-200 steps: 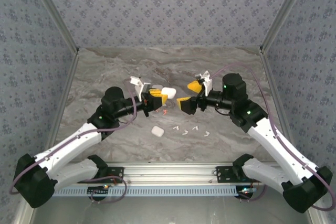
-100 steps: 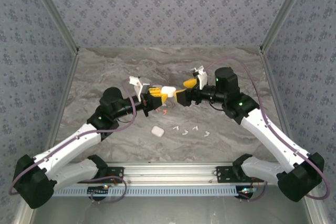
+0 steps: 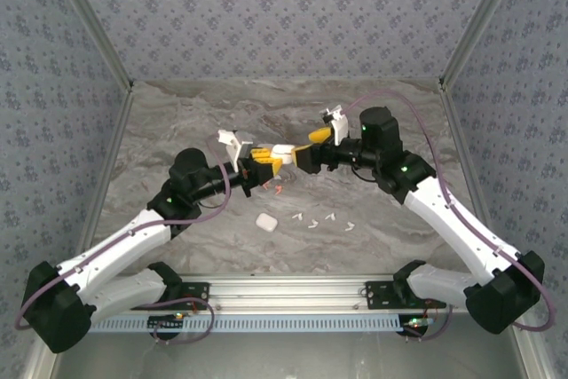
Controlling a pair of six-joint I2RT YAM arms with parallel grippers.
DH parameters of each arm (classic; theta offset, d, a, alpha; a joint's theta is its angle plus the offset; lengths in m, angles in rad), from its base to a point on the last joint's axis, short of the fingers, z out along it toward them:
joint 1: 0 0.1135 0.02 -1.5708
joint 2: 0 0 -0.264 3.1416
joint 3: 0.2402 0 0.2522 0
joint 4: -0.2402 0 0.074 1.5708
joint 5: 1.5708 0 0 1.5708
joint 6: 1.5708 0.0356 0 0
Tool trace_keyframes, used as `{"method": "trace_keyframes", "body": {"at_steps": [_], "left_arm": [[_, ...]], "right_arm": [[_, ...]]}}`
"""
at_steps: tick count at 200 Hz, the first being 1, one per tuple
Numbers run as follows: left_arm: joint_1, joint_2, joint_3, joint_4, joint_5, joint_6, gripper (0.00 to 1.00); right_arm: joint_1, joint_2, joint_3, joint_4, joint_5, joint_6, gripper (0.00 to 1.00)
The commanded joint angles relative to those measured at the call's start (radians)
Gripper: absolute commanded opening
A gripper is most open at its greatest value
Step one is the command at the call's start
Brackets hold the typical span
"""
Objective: Insert the wireless bluetooth earbuds into the charging case
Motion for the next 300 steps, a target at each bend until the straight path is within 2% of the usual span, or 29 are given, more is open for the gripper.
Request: {"method": "trace_keyframes", "body": {"at_steps": [1,55,94,114,142,163,175,241,300], "left_arm": [[-0.015,-0.026,0.006,0.033,0.051,0.026,0.0],[-0.018,-0.027,0.009,0.014,0.044,0.04,0.0],[-0.024,-0.028,-0.006,0.011,0.019,0.068,0.0],[-0.029,-0.035,-0.046,0.075,-0.002,0.087,0.0],[-0.052,-0.057,-0.138,0.237,-0.019,0.153,0.0],[-0.064,-0.073,-0.153,0.236,-0.027,0.193,0.0],[-0.068,-0.081,-0.152,0.222,-0.019,0.205,0.0],[-0.074,-0.1,-0.143,0.185,-0.011,0.224,0.0],[-0.075,-0.101,-0.13,0.152,-0.017,0.219,0.0]], "right_arm": [[-0.01,0.031,0.044,-0.015,0.042,0.001,0.86],[-0.029,0.035,0.067,-0.021,0.014,0.017,0.87],[-0.095,-0.093,0.018,-0.05,-0.012,0.076,0.88],[-0.113,-0.167,-0.008,-0.168,0.08,0.12,0.87],[-0.121,-0.215,-0.07,-0.414,0.29,0.231,0.84],[-0.125,-0.235,-0.157,-0.537,0.4,0.313,0.79],[-0.124,-0.238,-0.209,-0.567,0.42,0.365,0.77],[-0.116,-0.154,-0.461,-0.477,0.406,0.507,0.55],[-0.111,-0.071,-0.548,-0.329,0.385,0.529,0.4]]}}
